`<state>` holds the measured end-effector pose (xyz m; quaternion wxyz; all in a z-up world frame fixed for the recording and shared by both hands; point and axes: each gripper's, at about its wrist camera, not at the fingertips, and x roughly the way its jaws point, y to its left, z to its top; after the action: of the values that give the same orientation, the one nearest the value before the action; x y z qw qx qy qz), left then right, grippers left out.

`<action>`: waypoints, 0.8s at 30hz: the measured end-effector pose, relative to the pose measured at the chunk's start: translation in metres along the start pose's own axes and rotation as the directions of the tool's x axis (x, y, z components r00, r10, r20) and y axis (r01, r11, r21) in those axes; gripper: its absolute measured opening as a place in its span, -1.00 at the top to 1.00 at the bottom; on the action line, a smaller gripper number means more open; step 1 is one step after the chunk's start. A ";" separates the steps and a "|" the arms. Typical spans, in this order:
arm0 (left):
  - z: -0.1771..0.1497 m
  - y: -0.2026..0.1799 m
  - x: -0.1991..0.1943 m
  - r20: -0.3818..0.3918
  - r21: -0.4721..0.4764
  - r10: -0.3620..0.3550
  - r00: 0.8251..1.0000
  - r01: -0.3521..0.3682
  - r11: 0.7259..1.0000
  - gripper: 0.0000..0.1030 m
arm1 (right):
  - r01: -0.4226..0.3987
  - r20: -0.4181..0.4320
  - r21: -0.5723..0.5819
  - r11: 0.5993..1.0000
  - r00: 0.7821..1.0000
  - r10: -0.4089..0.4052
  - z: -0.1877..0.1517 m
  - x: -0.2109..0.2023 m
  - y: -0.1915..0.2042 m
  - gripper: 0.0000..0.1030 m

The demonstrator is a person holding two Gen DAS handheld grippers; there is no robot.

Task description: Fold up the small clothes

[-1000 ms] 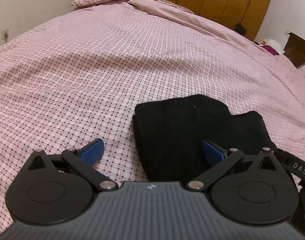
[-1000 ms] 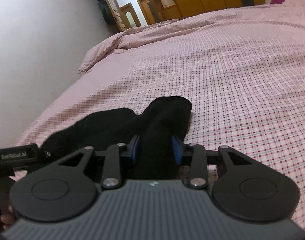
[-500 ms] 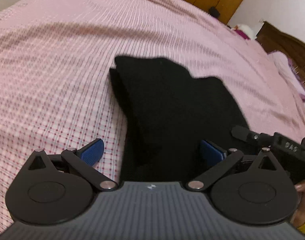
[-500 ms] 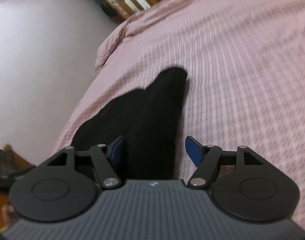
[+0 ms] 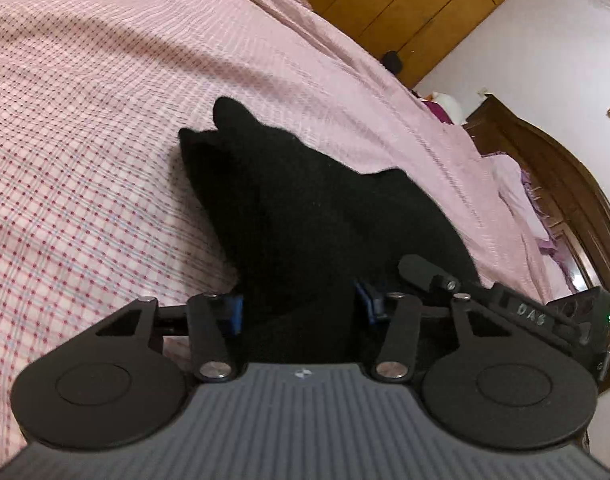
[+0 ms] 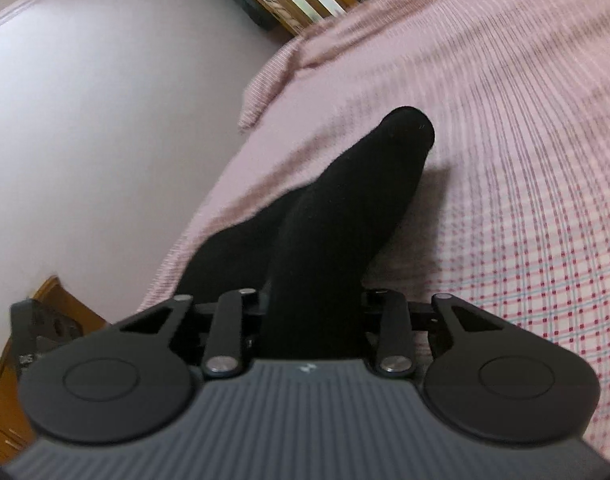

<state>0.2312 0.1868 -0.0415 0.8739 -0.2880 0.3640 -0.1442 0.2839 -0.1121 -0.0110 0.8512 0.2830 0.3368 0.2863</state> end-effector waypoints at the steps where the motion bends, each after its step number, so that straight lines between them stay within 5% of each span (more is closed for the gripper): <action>1: -0.001 -0.005 -0.005 -0.003 -0.002 -0.013 1.000 0.013 1.000 -0.07 | -0.002 0.007 -0.008 1.000 1.000 0.002 0.001 -0.008 0.005 0.37; 12: -0.075 -0.078 -0.037 -0.035 0.070 -0.086 0.996 0.089 0.994 -0.06 | 0.093 0.086 -0.026 0.995 0.992 -0.090 -0.027 -0.128 0.011 0.36; 16: -0.109 -0.093 -0.033 -0.070 0.140 0.017 0.997 -0.007 0.990 -0.10 | 0.194 0.069 -0.021 0.981 0.979 -0.192 -0.051 -0.147 -0.009 0.33; 19: -0.125 -0.096 -0.034 -0.056 0.159 0.092 0.994 -0.082 0.984 -0.41 | 0.279 0.025 -0.019 0.960 0.960 -0.278 -0.063 -0.142 -0.031 0.17; 24: -0.141 -0.110 -0.052 -0.013 0.213 0.187 0.982 -0.180 0.960 -0.59 | 0.311 0.053 -0.010 0.950 0.949 -0.310 -0.071 -0.153 -0.028 0.07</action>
<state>0.0888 0.0678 -0.0262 0.9030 -0.1561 0.3862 -0.1049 0.1469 -0.2145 -0.0102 0.8964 0.2259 0.3528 0.1448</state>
